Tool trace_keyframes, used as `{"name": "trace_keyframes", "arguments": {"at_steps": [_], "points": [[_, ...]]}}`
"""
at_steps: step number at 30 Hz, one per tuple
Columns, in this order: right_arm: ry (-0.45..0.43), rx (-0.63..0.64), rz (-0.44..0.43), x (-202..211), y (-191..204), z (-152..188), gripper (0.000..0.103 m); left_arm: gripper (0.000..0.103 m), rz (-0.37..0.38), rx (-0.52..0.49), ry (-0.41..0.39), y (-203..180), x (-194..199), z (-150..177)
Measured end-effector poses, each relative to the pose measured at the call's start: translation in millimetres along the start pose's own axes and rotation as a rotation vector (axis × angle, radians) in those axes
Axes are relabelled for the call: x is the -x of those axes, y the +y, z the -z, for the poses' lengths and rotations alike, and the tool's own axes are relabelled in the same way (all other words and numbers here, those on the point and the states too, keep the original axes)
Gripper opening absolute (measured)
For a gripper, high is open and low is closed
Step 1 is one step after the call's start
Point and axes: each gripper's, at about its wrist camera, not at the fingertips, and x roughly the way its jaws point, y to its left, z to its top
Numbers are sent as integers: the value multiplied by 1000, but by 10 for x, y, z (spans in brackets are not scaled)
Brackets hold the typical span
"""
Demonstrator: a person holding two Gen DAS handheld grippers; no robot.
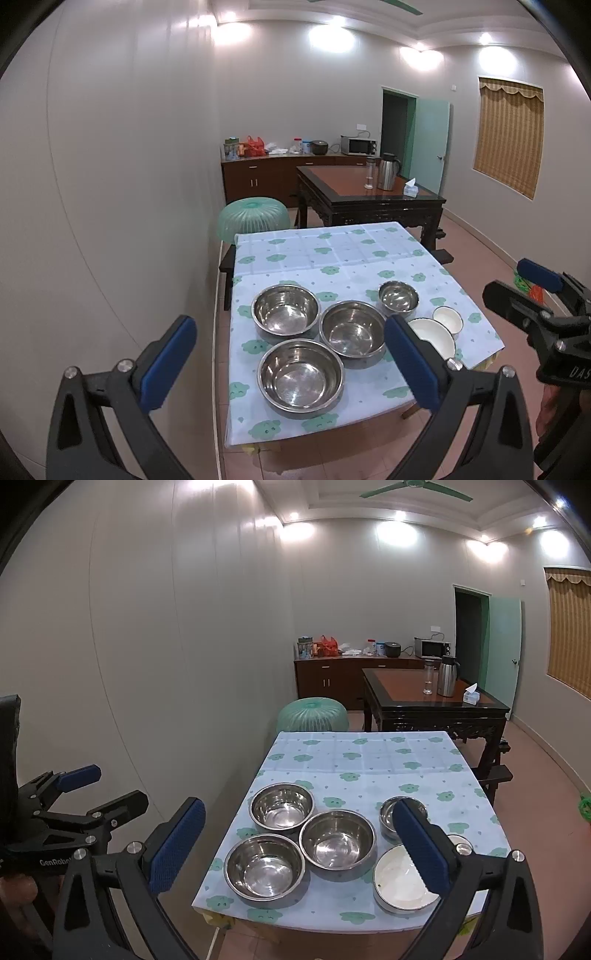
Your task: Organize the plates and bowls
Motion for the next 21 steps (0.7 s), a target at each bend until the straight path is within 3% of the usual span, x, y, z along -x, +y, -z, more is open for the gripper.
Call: {"name": "trace_keyframes", "arguments": {"at_steps": [21], "points": [[8, 0, -20, -147, 29, 56, 103, 103, -12, 2, -4, 5, 9, -5]]}}
